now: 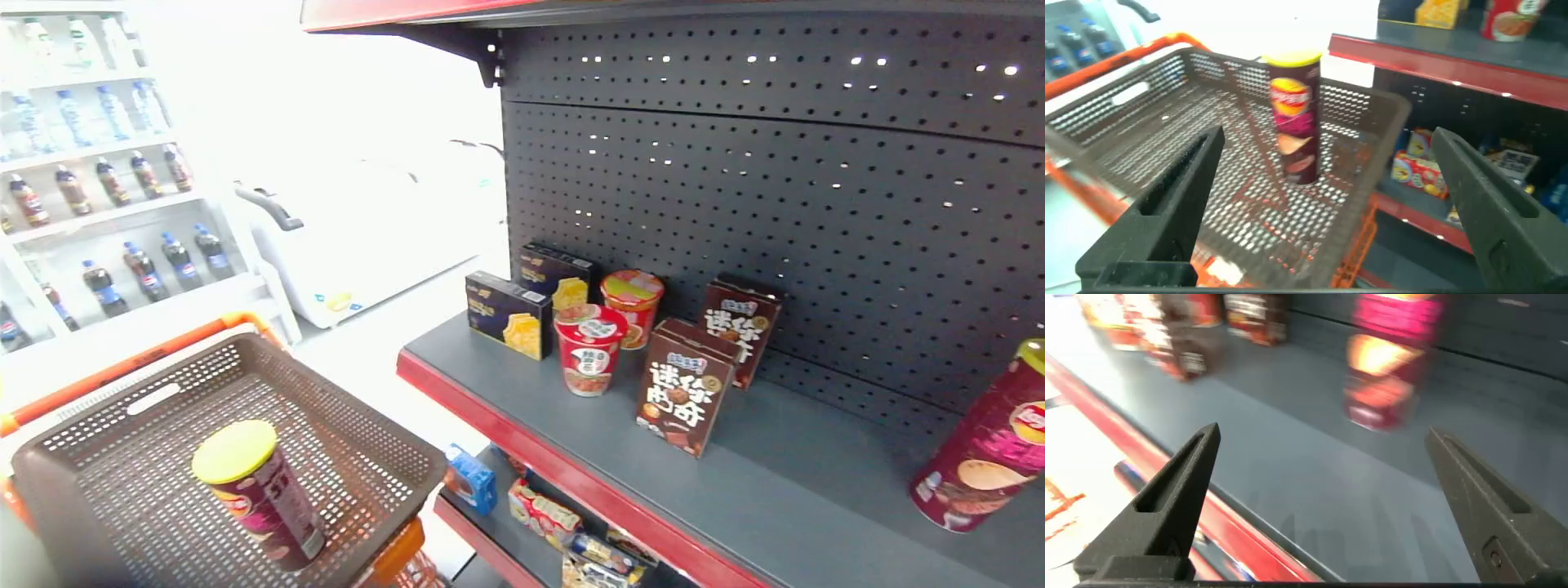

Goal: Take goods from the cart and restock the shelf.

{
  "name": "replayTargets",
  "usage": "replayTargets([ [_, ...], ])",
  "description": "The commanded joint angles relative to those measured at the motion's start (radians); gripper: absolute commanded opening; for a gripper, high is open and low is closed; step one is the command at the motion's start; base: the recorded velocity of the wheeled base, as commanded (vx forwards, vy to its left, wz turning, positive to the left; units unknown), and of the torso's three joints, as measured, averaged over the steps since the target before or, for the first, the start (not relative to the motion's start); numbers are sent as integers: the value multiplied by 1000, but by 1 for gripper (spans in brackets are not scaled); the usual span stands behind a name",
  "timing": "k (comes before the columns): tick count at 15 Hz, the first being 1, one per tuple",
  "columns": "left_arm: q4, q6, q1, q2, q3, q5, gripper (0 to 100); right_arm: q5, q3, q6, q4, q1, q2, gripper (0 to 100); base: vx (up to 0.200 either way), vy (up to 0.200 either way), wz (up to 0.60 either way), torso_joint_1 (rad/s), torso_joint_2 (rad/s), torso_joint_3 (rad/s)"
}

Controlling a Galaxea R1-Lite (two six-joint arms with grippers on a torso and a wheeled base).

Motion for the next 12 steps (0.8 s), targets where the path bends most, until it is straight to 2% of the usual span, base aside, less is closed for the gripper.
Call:
replayTargets([
  [1,0,1,0,0,0,0,100,1,0,0,0,0,0,100,0,0,600,-2,7,2],
  [5,0,1,0,0,0,2,100,-1,0,6,0,0,0,100,0,0,600,2,1,0],
  [6,-1,5,0,0,-11,3,100,1,0,3,0,0,0,100,0,0,0,0,0,0],
  [7,22,22,-3,9,-112,0,100,1,0,4,0,2,0,100,0,0,0,0,0,0],
  [8,23,22,-3,12,-118,0,100,1,0,4,0,2,0,100,0,0,0,0,0,0],
  [10,230,37,12,234,-400,32,100,1,0,4,0,0,0,100,0,0,0,0,0,0],
  [12,326,94,17,409,-497,58,100,-1,0,4,0,0,0,100,0,0,0,0,0,0],
])
